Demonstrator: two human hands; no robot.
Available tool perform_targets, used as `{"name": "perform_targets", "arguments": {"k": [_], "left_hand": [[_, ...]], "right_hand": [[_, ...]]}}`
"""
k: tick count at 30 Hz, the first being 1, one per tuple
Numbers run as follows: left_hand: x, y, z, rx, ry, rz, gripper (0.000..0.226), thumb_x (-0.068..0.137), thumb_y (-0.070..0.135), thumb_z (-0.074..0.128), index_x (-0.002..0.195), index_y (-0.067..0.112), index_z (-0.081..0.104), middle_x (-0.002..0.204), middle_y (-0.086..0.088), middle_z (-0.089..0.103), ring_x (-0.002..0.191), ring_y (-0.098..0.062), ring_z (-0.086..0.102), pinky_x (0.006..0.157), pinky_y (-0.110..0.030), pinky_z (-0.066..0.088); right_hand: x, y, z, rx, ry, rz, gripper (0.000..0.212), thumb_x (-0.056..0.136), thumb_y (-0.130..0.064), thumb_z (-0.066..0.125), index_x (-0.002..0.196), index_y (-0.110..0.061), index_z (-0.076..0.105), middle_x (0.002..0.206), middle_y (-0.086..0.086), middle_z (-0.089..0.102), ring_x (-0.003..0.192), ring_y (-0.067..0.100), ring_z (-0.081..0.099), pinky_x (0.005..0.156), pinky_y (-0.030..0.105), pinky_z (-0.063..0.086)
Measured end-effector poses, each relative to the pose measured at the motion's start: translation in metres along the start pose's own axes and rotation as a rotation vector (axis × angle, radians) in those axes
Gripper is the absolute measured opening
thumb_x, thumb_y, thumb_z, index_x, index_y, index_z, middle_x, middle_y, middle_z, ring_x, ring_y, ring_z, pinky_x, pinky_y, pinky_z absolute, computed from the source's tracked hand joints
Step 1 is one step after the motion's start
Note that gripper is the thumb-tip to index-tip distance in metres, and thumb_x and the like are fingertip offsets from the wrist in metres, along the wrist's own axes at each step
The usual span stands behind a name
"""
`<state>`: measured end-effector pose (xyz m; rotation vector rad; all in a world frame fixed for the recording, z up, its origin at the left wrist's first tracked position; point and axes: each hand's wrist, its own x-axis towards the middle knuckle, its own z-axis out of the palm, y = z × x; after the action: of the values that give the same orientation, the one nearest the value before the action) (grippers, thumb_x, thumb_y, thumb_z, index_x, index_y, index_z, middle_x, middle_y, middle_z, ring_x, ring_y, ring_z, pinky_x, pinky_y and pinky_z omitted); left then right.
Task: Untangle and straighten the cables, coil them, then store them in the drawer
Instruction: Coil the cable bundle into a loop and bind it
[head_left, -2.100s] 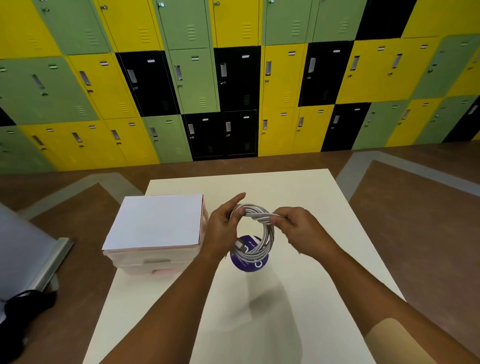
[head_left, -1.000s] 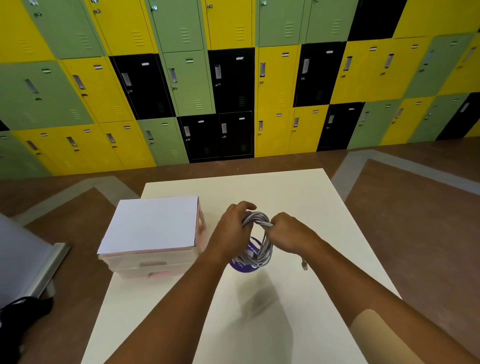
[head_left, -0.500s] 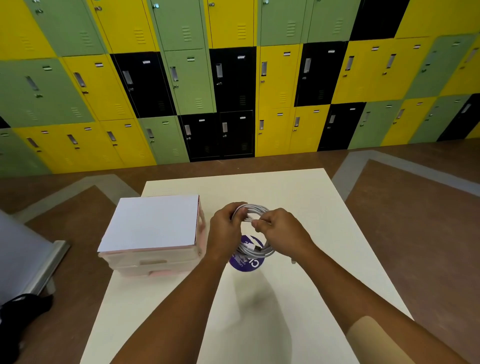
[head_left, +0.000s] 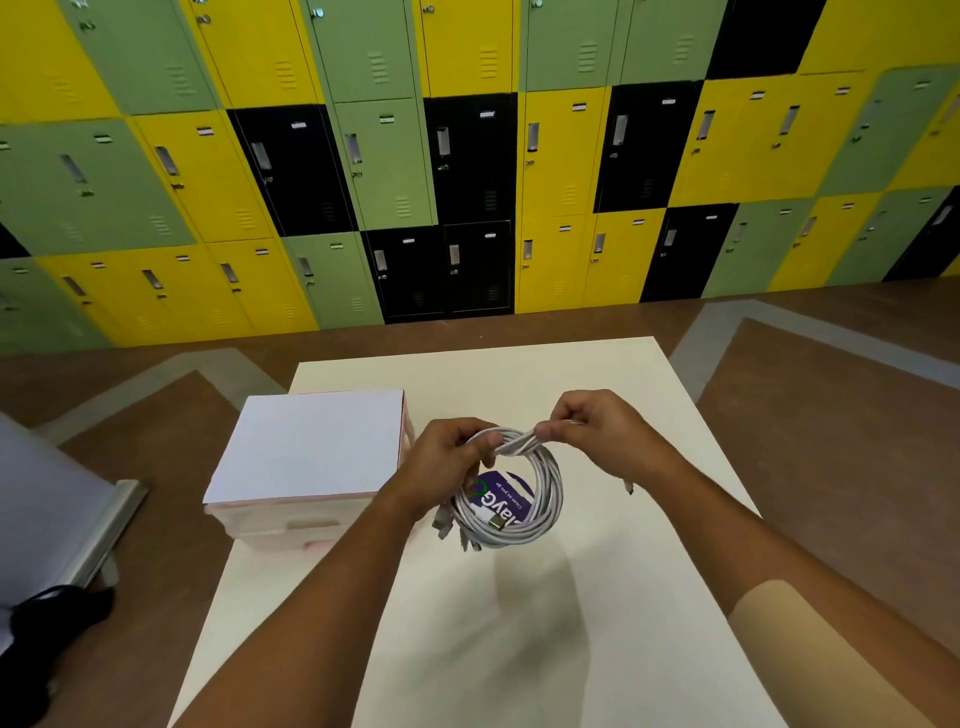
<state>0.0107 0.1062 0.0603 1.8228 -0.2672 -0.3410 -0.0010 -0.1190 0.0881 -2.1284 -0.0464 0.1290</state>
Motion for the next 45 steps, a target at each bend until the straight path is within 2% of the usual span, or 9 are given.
{"name": "perform_targets", "arguments": {"k": [7, 11, 15, 23, 28, 33, 36, 41, 45], "left_hand": [[0.0, 0.021, 0.0, -0.243, -0.093, -0.035, 0.021, 0.084, 0.012, 0.077, 0.099, 0.001, 0.069, 0.056, -0.001, 0.047, 0.046, -0.016, 0.039, 0.048, -0.027, 0.041], [0.002, 0.028, -0.005, -0.37, -0.057, 0.015, 0.006, 0.087, 0.007, 0.071, 0.092, 0.004, 0.069, 0.055, -0.004, 0.035, 0.048, -0.016, 0.03, 0.047, -0.026, 0.036], [0.005, 0.029, -0.013, -0.384, -0.048, 0.017, 0.013, 0.087, 0.004, 0.071, 0.097, -0.004, 0.068, 0.056, -0.005, 0.033, 0.047, -0.016, 0.027, 0.046, -0.026, 0.033], [0.011, 0.026, -0.007, -0.08, 0.015, -0.011, 0.024, 0.077, 0.015, 0.083, 0.097, 0.012, 0.07, 0.061, -0.001, 0.056, 0.05, -0.02, 0.043, 0.049, -0.03, 0.043], [0.013, 0.022, -0.001, 0.225, 0.064, 0.012, 0.017, 0.079, 0.027, 0.082, 0.093, 0.022, 0.074, 0.059, 0.013, 0.062, 0.049, -0.002, 0.051, 0.056, -0.029, 0.043], [0.005, 0.024, -0.006, 0.148, 0.03, 0.024, 0.014, 0.087, 0.027, 0.075, 0.095, 0.016, 0.074, 0.051, 0.015, 0.049, 0.043, -0.006, 0.04, 0.05, -0.026, 0.035], [0.003, 0.027, -0.011, 0.041, -0.025, 0.03, 0.008, 0.086, 0.024, 0.075, 0.09, 0.017, 0.075, 0.056, 0.001, 0.042, 0.052, -0.025, 0.034, 0.052, -0.038, 0.036], [0.004, 0.037, -0.018, -0.03, -0.099, 0.054, 0.01, 0.084, 0.023, 0.077, 0.088, 0.015, 0.074, 0.053, -0.001, 0.041, 0.048, -0.02, 0.035, 0.049, -0.031, 0.04], [0.005, 0.047, -0.015, -0.059, -0.19, 0.075, 0.005, 0.085, 0.02, 0.075, 0.082, 0.023, 0.075, 0.055, -0.007, 0.039, 0.051, -0.023, 0.032, 0.047, -0.029, 0.039]], "right_hand": [[-0.005, 0.005, 0.003, 0.542, -0.134, 0.03, 0.033, 0.091, -0.038, 0.063, 0.083, -0.007, 0.068, 0.06, 0.005, 0.038, 0.053, 0.014, 0.037, 0.055, 0.03, 0.043], [-0.017, 0.008, 0.008, 0.768, -0.219, 0.062, 0.031, 0.097, -0.031, 0.053, 0.099, -0.006, 0.072, 0.072, 0.011, 0.056, 0.061, 0.018, 0.052, 0.055, 0.027, 0.049], [-0.02, 0.014, 0.0, 0.94, -0.325, 0.07, 0.022, 0.1, -0.016, 0.048, 0.096, -0.003, 0.065, 0.068, 0.006, 0.031, 0.056, 0.017, 0.037, 0.069, 0.035, 0.053], [-0.007, 0.002, -0.015, 0.783, -0.105, 0.057, 0.023, 0.1, -0.01, 0.049, 0.095, 0.004, 0.066, 0.062, 0.002, 0.024, 0.05, 0.014, 0.025, 0.061, 0.034, 0.043], [-0.005, -0.007, -0.013, 0.744, -0.113, 0.022, 0.023, 0.1, -0.01, 0.049, 0.095, 0.006, 0.065, 0.061, 0.002, 0.024, 0.051, 0.015, 0.024, 0.061, 0.034, 0.043], [-0.002, 0.001, -0.021, 0.509, -0.125, -0.04, 0.025, 0.101, -0.014, 0.051, 0.099, 0.002, 0.07, 0.063, 0.004, 0.037, 0.058, 0.017, 0.035, 0.065, 0.031, 0.043], [-0.001, 0.013, -0.025, 0.377, -0.199, -0.05, 0.025, 0.093, -0.026, 0.057, 0.101, -0.009, 0.074, 0.073, 0.009, 0.046, 0.072, 0.021, 0.043, 0.069, 0.034, 0.035], [-0.004, 0.018, -0.017, 0.357, -0.338, 0.014, 0.024, 0.095, -0.022, 0.06, 0.11, -0.01, 0.073, 0.096, 0.013, 0.07, 0.09, 0.019, 0.061, 0.088, 0.037, 0.042], [-0.003, 0.01, -0.011, 0.163, -0.364, -0.015, 0.018, 0.094, -0.016, 0.066, 0.109, -0.017, 0.076, 0.116, -0.006, 0.066, 0.11, 0.011, 0.062, 0.1, 0.035, 0.045]]}}
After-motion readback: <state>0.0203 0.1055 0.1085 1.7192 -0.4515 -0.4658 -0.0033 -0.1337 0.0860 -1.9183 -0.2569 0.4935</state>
